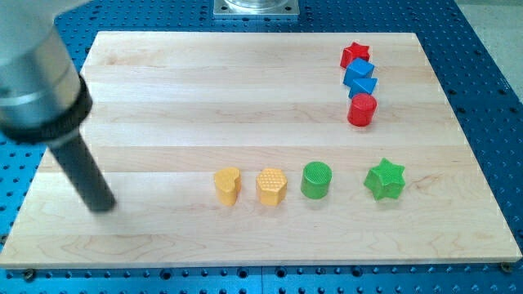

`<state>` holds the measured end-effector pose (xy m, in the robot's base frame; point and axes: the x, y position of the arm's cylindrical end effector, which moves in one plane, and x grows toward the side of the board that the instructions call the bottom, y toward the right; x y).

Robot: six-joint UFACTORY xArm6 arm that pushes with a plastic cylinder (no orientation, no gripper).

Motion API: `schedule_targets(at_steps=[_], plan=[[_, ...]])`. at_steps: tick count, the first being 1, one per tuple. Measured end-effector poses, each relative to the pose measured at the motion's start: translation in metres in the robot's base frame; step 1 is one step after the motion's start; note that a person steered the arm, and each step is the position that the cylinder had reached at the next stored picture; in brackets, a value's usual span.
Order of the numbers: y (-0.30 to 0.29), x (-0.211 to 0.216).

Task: Adjust the hexagon in between the heart and green circle

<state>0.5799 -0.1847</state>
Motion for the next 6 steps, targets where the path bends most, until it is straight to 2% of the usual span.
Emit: schedule_targets(at_steps=[1,2,3,4,5,6], plan=[[0.033,0.039],[0.079,0.038],[0.143,0.034],[0.184,0.016],[0.199,-0.009],[0.201,-0.011]])
